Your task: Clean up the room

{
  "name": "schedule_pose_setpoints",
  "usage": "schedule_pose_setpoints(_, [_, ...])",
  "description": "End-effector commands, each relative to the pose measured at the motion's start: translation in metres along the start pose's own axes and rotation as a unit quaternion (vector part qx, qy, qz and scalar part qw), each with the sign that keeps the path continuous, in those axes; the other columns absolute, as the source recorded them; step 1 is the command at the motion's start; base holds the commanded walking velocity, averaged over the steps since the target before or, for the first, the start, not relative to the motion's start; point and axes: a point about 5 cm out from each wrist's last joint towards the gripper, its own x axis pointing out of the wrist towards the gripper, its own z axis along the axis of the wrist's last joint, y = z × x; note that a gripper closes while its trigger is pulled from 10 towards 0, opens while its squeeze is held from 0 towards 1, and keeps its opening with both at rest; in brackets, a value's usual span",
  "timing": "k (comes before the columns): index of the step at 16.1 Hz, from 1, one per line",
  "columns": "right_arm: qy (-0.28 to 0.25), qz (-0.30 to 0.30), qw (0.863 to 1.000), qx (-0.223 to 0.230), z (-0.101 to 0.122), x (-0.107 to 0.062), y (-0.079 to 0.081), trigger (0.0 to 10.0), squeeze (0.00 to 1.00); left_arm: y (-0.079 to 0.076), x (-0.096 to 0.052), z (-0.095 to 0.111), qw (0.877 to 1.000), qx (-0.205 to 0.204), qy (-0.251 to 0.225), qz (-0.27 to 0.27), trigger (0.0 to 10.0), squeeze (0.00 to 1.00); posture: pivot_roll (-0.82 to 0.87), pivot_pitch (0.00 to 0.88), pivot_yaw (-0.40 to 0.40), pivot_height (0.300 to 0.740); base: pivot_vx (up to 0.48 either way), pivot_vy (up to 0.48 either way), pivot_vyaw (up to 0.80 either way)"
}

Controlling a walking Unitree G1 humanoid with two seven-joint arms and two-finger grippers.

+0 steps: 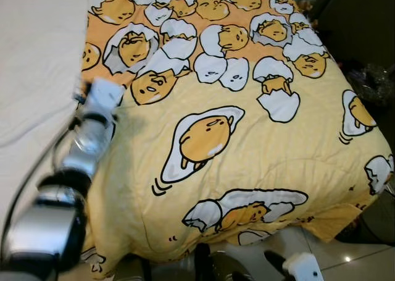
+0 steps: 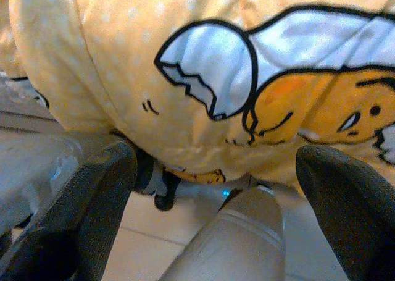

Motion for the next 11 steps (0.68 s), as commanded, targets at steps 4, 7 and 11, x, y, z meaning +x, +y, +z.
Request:
schedule_pose_setpoints(4, [0.016,-0.009,1.000,0.004,-0.005,-0.015,0.006,10.0,0.00,-0.003,-0.008,-0.031,0.995,0.005,0.099,0.002,10.0,0.00,-0.20,0.318,-0.135,0.740,0.000,0.000,0.00])
schedule_pose_setpoints(7, [0.031,-0.013,0.999,0.010,-0.009,-0.025,0.010,10.0,0.00,-0.007,-0.007,-0.031,0.993,0.003,0.117,-0.016,10.0,0.00,-0.23,0.343,-0.147,0.740,0.000,0.000,0.00])
schedule_pose_setpoints(11, [0.046,-0.008,0.999,0.010,-0.010,-0.034,0.014,10.0,0.00,-0.026,-0.003,-0.018,0.991,0.013,0.115,-0.073,10.0,0.00,-0.25,0.360,-0.159,0.740,0.000,0.000,0.00])
